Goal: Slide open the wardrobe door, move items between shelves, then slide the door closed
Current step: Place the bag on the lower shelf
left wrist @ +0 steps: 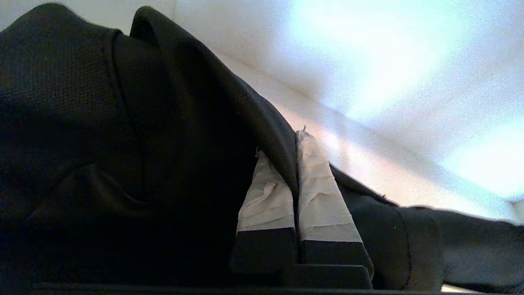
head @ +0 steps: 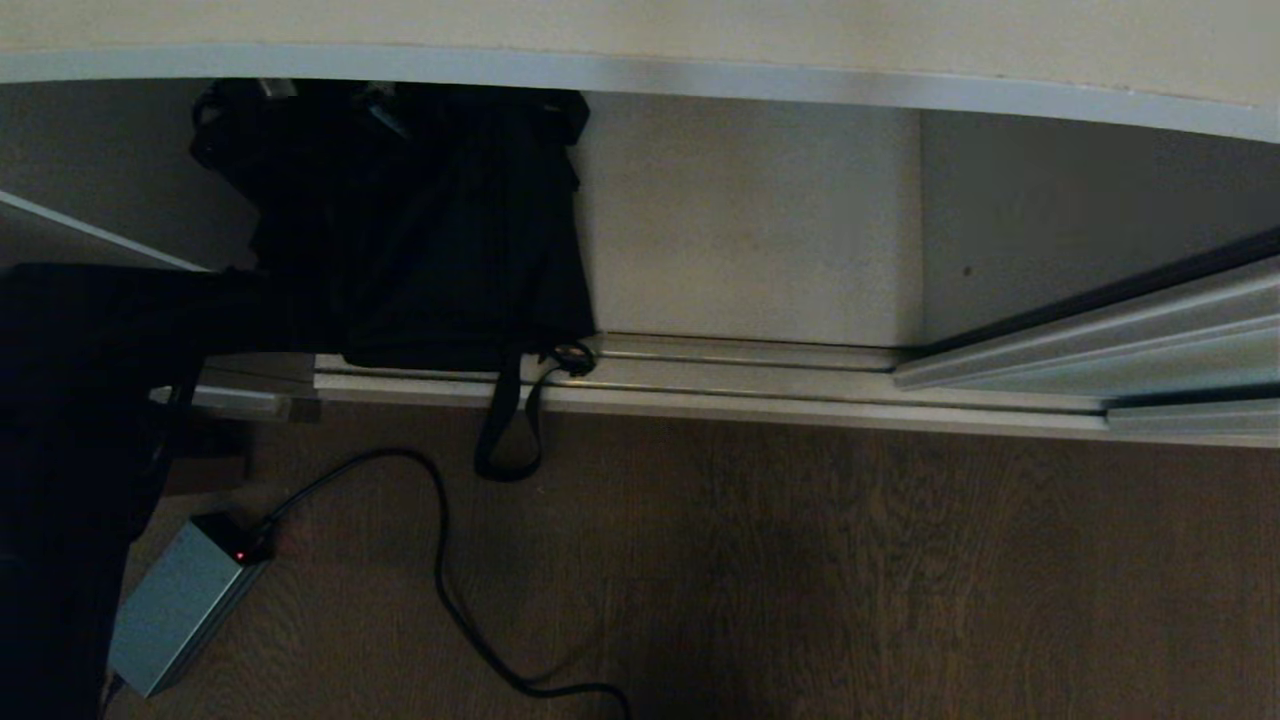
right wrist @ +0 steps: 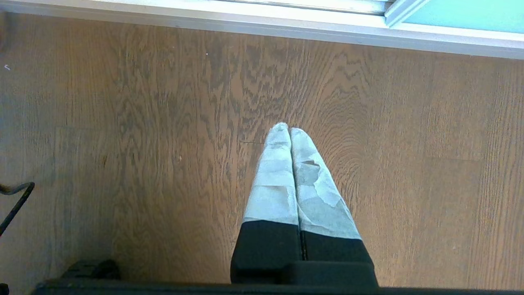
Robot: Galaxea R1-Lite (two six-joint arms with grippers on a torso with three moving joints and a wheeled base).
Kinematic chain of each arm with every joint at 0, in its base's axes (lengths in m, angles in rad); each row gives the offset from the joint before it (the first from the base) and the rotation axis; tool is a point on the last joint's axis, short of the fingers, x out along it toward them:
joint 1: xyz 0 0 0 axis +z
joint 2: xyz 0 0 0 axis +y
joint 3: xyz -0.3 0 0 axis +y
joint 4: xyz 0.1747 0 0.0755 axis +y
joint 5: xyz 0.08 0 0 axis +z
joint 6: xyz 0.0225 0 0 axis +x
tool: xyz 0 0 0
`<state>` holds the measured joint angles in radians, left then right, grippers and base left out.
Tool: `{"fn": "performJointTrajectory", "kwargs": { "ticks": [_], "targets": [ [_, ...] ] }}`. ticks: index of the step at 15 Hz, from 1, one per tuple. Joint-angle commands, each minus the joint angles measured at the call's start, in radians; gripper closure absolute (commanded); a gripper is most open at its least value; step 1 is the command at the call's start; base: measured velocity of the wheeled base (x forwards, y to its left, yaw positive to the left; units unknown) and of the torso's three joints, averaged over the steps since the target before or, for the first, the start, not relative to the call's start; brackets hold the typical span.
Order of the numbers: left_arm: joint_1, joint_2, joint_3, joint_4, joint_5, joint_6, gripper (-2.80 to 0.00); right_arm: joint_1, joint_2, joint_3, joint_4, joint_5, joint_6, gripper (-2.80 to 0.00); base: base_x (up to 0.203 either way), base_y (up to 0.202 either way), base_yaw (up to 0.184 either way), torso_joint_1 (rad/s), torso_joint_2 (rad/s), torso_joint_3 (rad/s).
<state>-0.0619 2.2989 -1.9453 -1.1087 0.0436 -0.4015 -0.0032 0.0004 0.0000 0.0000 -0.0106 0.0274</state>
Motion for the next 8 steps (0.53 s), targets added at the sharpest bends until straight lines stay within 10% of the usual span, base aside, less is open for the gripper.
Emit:
{"fn": "performJointTrajectory", "kwargs": {
  "ticks": [1,8],
  "targets": [
    [-0.001,0.045,0.000,-0.008,0.004,-0.002,0.00,0.000,-0.003,0.000,0.000,0.000,0.000,0.00,0.000,0.000,0.000,0.000,0.00,0.000],
    [-0.001,0.030,0.000,-0.010,0.009,-0.007,0.00,0.000,-0.002,0.000,0.000,0.000,0.000,0.00,0.000,0.000,0.000,0.000,0.00,0.000]
  ]
}}
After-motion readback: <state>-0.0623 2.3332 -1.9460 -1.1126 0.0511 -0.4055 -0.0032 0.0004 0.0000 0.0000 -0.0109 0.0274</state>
